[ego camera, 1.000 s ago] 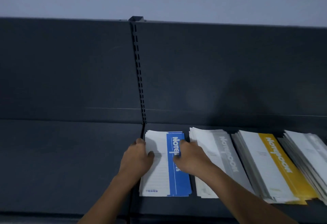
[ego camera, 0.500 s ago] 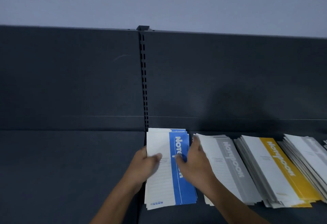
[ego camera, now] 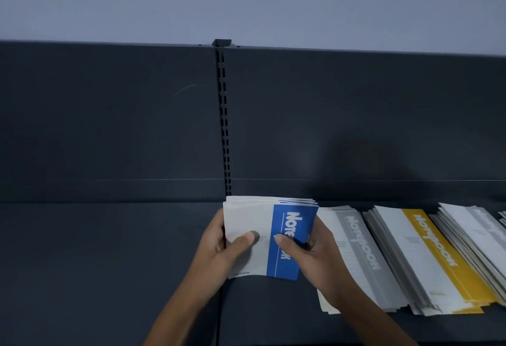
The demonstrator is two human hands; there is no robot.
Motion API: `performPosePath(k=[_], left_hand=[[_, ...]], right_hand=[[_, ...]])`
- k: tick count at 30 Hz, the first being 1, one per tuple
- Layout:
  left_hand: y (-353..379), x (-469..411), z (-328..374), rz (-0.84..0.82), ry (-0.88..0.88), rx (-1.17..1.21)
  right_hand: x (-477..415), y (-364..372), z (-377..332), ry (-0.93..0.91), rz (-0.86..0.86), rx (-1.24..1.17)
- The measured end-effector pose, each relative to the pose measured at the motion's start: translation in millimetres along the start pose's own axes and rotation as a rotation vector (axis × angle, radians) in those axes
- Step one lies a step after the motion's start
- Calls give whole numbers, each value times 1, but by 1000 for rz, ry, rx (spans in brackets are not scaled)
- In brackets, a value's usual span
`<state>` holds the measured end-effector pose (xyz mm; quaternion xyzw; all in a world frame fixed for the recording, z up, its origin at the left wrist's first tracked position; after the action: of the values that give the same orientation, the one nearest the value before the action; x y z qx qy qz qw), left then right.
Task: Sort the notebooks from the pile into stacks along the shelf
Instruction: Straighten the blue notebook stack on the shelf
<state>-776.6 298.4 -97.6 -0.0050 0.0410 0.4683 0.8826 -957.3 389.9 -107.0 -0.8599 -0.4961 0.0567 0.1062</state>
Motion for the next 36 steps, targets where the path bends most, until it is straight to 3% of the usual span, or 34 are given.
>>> performPosePath(k=[11,17,21,27,36], left_hand=[[13,10,-23,67,-74,-173],[4,-5,-25,133,-17,-630],[-2,-19,-26,216,-169,-757],[-8,-30,-49,124,-409,-840],[-10,-29,-59,123,-478,-951]], right_hand=[[8,9,14,11,-14,9],[-13,4,7,51,29,249],[-29,8,4,157,110,374],[-40,23,22,222,23,623],[-43,37,23,170,-23,875]])
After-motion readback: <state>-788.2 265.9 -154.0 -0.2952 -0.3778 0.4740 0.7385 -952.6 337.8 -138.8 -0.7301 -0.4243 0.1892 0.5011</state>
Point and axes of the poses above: each hand's wrist, its own x-axis away from the middle knuckle, its own y-axis out of the palm, z = x × y, the point moved 1 cm from there along -x, towards the middle knuckle, and after that the axes turned 2 degrees about z, right-handed, at the moved point
